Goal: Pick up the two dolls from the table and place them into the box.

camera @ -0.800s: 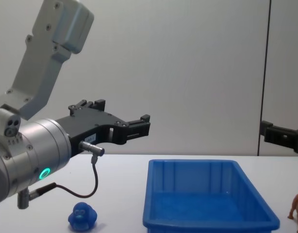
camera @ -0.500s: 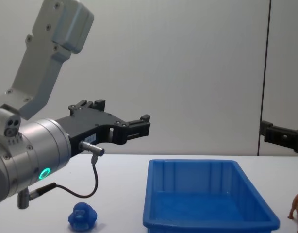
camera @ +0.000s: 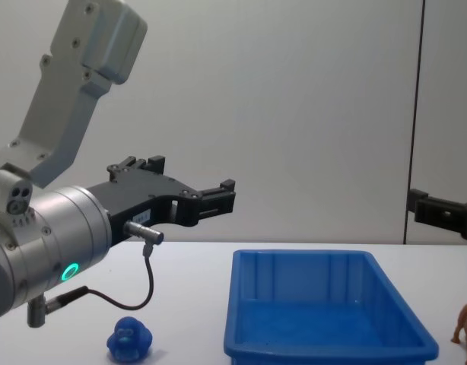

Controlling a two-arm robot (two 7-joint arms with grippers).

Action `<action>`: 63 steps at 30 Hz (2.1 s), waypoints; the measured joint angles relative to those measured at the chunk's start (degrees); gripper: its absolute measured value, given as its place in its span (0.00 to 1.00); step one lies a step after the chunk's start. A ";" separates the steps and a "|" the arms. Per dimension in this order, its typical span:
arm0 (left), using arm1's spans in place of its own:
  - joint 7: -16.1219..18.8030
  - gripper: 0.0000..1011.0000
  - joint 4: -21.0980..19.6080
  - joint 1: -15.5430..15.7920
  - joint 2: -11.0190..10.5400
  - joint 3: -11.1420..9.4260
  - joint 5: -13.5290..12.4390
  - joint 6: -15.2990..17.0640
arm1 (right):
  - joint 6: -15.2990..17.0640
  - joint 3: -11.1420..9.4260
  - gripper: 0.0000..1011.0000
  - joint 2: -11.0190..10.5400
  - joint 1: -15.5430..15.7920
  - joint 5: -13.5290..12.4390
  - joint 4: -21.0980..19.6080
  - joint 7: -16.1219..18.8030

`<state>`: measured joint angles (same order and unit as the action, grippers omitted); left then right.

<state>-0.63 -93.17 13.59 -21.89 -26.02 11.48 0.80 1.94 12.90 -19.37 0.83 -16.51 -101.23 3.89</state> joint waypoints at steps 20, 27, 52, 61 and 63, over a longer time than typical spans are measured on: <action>0.00 0.99 0.00 0.00 0.00 0.00 0.00 0.00 | 1.87 -5.00 0.99 -4.94 1.90 -6.21 1.90 -0.59; 0.00 0.99 0.00 0.00 0.00 0.00 0.00 0.00 | 3.87 -6.54 0.99 -6.54 2.44 -6.99 2.93 -1.63; 0.00 0.99 0.00 0.00 0.00 0.00 0.00 0.00 | 14.63 -7.93 0.99 -7.49 -1.10 -5.83 11.00 -3.32; 0.00 0.99 0.00 0.00 0.00 0.00 0.00 0.00 | 16.28 -7.75 0.99 -7.04 -2.17 -5.67 13.43 -2.54; 0.00 0.99 0.00 0.00 0.00 0.00 0.00 0.00 | 16.37 -7.71 0.99 -6.95 -2.31 -5.73 13.79 -2.08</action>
<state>-0.63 -93.17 13.59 -21.89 -26.02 11.48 0.79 18.32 5.19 -26.32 -1.47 -22.23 -87.43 1.81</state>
